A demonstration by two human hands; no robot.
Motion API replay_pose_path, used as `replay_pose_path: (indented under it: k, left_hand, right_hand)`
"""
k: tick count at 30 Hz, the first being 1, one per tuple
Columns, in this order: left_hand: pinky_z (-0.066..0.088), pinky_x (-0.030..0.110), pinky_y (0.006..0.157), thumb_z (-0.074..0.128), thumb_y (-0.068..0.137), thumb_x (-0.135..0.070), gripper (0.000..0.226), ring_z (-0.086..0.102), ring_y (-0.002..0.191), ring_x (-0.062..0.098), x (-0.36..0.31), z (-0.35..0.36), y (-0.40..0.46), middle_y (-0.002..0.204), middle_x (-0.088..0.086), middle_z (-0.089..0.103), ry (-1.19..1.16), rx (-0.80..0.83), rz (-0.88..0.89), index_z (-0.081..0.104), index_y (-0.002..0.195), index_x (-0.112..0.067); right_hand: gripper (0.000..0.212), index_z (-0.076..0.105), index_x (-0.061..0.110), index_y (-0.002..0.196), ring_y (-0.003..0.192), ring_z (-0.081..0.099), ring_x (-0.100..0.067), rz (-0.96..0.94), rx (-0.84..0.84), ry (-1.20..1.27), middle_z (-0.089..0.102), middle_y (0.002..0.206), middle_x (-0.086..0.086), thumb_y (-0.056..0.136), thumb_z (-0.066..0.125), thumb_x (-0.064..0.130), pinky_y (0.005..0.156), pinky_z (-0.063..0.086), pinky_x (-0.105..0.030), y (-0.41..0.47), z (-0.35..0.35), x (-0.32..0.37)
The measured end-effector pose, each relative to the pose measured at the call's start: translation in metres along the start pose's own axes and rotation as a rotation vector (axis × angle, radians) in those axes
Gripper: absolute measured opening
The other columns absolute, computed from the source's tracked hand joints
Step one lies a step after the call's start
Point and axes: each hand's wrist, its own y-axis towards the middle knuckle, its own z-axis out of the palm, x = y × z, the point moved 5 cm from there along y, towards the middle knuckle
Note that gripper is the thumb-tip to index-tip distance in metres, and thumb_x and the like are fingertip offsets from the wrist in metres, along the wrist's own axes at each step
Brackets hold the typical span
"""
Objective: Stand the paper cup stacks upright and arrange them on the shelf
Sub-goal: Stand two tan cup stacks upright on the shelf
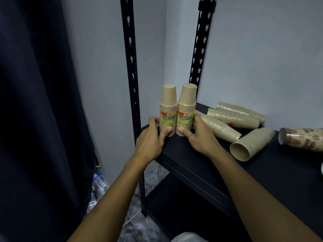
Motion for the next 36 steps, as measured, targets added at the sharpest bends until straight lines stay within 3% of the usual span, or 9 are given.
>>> replay_pose_path:
  k: [6,12,23,27,31,36]
  left_hand:
    - [0.047,0.035,0.076,0.041,0.103,-0.051,0.047,0.066,0.108,0.026,-0.001,0.005,0.0,0.126,0.002,0.069,0.097,-0.062,0.023,0.037,0.139,-0.022]
    - [0.054,0.045,0.079,0.041,0.103,-0.05,0.046,0.067,0.103,0.028,-0.002,0.004,0.0,0.12,0.005,0.071,0.094,-0.076,0.041,0.037,0.14,-0.022]
    - [0.047,0.042,0.086,0.037,0.106,-0.049,0.047,0.062,0.107,0.032,-0.012,-0.002,-0.009,0.119,0.009,0.069,0.107,-0.024,0.009,0.035,0.146,-0.023]
    - [0.048,0.049,0.099,0.038,0.103,-0.057,0.07,0.058,0.123,0.033,-0.01,-0.005,-0.011,0.14,0.009,0.06,0.075,0.021,-0.033,0.016,0.155,-0.017]
    - [0.04,0.05,0.113,0.041,0.101,-0.056,0.078,0.045,0.139,0.033,-0.006,-0.002,-0.025,0.154,0.013,0.046,0.086,0.009,-0.103,0.011,0.157,-0.011]
    - [0.007,0.04,0.128,0.035,0.103,-0.052,0.07,0.013,0.156,0.026,-0.016,0.002,-0.065,0.166,0.014,0.026,0.151,-0.002,-0.031,0.024,0.158,-0.01]
  right_hand:
    - [0.048,0.045,0.014,0.137,0.115,0.056,-0.008,-0.008,-0.025,-0.09,0.057,0.124,0.011,0.097,0.067,0.028,0.096,0.043,-0.025,-0.003,0.003,0.002]
    - [0.049,0.041,0.019,0.138,0.127,0.057,-0.026,0.087,0.015,-0.12,0.06,0.137,-0.006,0.098,0.062,0.037,0.108,0.045,-0.049,0.0,0.005,-0.006]
    - [0.054,0.043,0.017,0.141,0.129,0.057,-0.025,0.146,0.0,-0.133,0.06,0.138,-0.005,0.097,0.064,0.039,0.109,0.045,-0.048,-0.01,0.003,0.005]
    - [0.061,0.043,0.018,0.143,0.133,0.053,-0.023,0.142,-0.022,-0.16,0.058,0.141,-0.003,0.092,0.07,0.037,0.111,0.044,-0.048,-0.019,0.0,0.011]
    - [0.068,0.039,0.022,0.147,0.138,0.048,-0.024,0.162,-0.029,-0.254,0.052,0.147,-0.005,0.09,0.071,0.038,0.114,0.042,-0.048,-0.04,-0.005,0.015]
    - [0.044,0.054,0.015,0.138,0.131,0.049,-0.023,0.124,0.03,-0.477,0.056,0.142,-0.004,0.1,0.059,0.036,0.11,0.041,-0.041,-0.075,-0.016,0.019]
